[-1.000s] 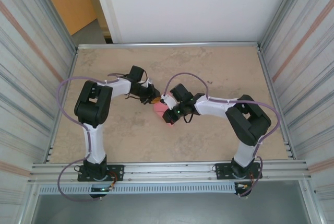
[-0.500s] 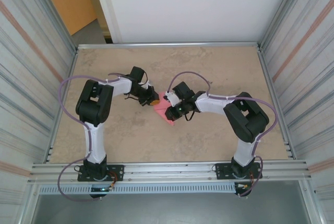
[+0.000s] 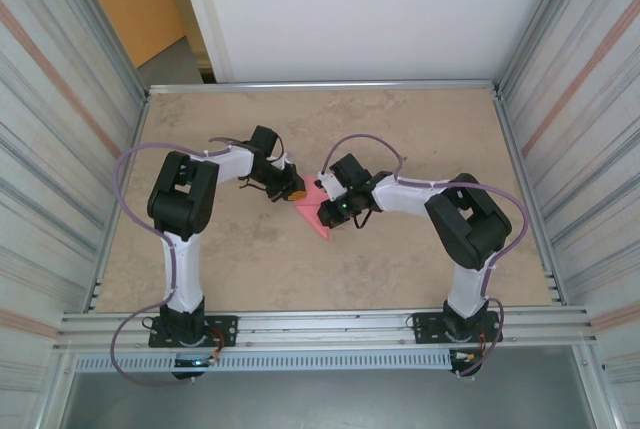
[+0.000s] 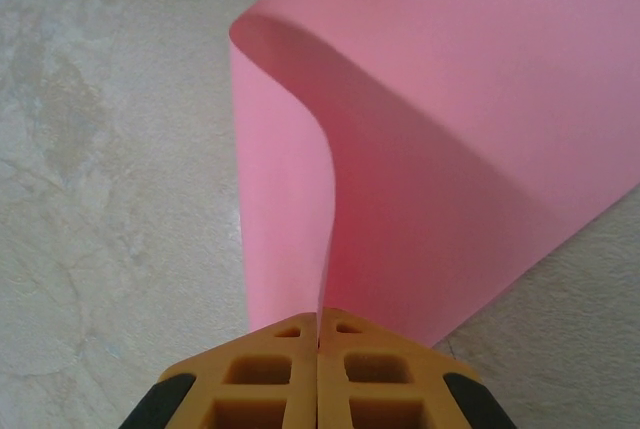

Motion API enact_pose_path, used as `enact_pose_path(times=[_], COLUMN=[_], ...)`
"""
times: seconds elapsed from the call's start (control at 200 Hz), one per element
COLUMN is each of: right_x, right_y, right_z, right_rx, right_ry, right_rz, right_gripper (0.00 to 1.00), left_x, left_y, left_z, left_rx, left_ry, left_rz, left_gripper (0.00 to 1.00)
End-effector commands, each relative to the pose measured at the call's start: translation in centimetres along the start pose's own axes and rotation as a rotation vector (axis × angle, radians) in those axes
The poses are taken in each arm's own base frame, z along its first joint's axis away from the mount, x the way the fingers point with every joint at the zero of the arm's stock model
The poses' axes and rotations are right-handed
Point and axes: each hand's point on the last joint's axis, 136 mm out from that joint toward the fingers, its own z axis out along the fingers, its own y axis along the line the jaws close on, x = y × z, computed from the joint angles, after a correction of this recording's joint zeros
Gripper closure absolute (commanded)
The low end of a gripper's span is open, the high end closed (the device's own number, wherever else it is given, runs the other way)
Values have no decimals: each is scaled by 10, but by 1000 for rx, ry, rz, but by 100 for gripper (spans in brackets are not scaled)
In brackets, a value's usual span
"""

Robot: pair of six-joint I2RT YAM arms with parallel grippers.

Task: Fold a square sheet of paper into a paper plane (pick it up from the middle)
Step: Third fold the triangle at the center of the table.

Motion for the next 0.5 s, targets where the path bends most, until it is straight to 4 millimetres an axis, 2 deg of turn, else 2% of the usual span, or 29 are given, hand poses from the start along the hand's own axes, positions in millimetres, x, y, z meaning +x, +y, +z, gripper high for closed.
enact_pose_path(times=[0.0, 0.491], right_x=[-2, 4], right_y=[-3, -5], right_z=[2, 9], right_rx=[14, 11], right_ry=[18, 57], right_rz=[39, 92], right_gripper=[92, 91], left_x=[9, 9], left_y=[17, 16], left_z=[13, 11], left_rx=[-58, -54], left_ry=[43, 32], left_rz=[-19, -23], left_gripper=[90, 90])
